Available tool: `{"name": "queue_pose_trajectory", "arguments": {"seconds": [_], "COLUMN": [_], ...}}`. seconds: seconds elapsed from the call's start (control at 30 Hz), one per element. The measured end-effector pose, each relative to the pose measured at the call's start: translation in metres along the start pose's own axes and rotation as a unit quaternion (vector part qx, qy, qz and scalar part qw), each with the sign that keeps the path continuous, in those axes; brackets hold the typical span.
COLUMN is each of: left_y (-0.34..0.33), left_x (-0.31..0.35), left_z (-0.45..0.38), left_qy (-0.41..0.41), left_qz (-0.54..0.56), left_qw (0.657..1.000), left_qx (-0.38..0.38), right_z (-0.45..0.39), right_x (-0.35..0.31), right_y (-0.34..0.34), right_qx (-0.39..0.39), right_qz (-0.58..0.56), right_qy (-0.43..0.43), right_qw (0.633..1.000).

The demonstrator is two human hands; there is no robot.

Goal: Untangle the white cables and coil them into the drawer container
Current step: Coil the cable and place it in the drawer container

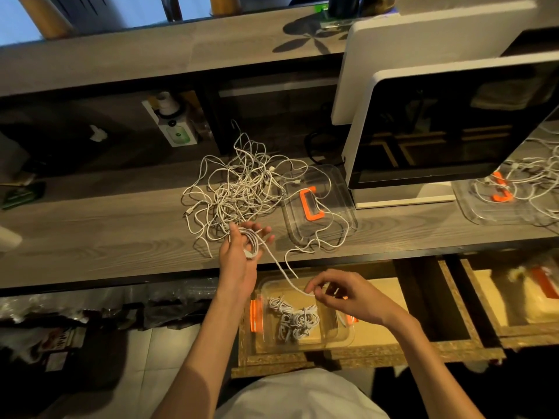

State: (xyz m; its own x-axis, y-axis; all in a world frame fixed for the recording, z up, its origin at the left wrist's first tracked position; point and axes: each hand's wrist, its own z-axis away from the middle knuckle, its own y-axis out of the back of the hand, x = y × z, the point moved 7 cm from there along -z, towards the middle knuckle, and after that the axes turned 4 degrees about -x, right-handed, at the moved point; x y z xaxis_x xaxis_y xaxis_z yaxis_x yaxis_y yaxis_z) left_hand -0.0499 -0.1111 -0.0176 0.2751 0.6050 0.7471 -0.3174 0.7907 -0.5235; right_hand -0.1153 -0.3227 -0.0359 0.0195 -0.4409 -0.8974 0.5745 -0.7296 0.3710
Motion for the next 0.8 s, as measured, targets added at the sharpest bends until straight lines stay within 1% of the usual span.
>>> {"name": "queue_pose_trajectory", "arguments": {"seconds": [0.07, 0.1, 0.17, 0.2, 0.27, 0.4, 0.43, 0.5, 0.6, 0.7, 0.8], "left_y": [0.0, 0.001, 0.001, 0.0, -0.003, -0.007, -0.008, -0.01, -0.018, -0.027, -0.037], "left_x": [-0.001, 0.0, 0.004, 0.005, 0.0, -0.022, -0.029, -0.042, -0.053, -0.059, -0.058], "left_z": [0.0, 0.0, 0.0, 0.0, 0.0, 0.006, 0.009, 0.017, 0.026, 0.034, 0.041], "left_qy": [-0.006, -0.017, -0.05, -0.061, -0.048, 0.044, 0.074, 0.135, 0.187, 0.212, 0.193], "left_qz": [-0.019, -0.052, -0.159, -0.217, -0.31, -0.417, -0.419, -0.375, -0.33, -0.315, -0.325], "left_qw": [1.0, 0.998, 0.986, 0.974, 0.949, 0.904, 0.9, 0.908, 0.908, 0.89, 0.874], "left_qx": [0.006, 0.01, 0.006, -0.002, -0.029, -0.084, -0.097, -0.125, -0.179, -0.252, -0.305], "right_z": [-0.002, -0.003, -0.007, -0.01, -0.015, -0.023, -0.025, -0.03, -0.037, -0.039, -0.043], "right_x": [-0.01, -0.015, -0.027, -0.032, -0.04, -0.052, -0.054, -0.053, -0.05, -0.049, -0.044], "right_y": [-0.004, -0.006, -0.008, -0.006, 0.0, 0.019, 0.022, 0.03, 0.04, 0.05, 0.053], "right_qx": [-0.028, -0.041, -0.047, -0.037, 0.001, 0.096, 0.112, 0.146, 0.188, 0.219, 0.234], "right_qz": [-0.011, -0.021, -0.058, -0.085, -0.145, -0.222, -0.225, -0.209, -0.179, -0.171, -0.15], "right_qy": [0.016, 0.027, 0.054, 0.063, 0.074, 0.102, 0.105, 0.102, 0.091, 0.091, 0.086], "right_qw": [0.999, 0.999, 0.996, 0.994, 0.987, 0.965, 0.962, 0.962, 0.961, 0.956, 0.957]}}
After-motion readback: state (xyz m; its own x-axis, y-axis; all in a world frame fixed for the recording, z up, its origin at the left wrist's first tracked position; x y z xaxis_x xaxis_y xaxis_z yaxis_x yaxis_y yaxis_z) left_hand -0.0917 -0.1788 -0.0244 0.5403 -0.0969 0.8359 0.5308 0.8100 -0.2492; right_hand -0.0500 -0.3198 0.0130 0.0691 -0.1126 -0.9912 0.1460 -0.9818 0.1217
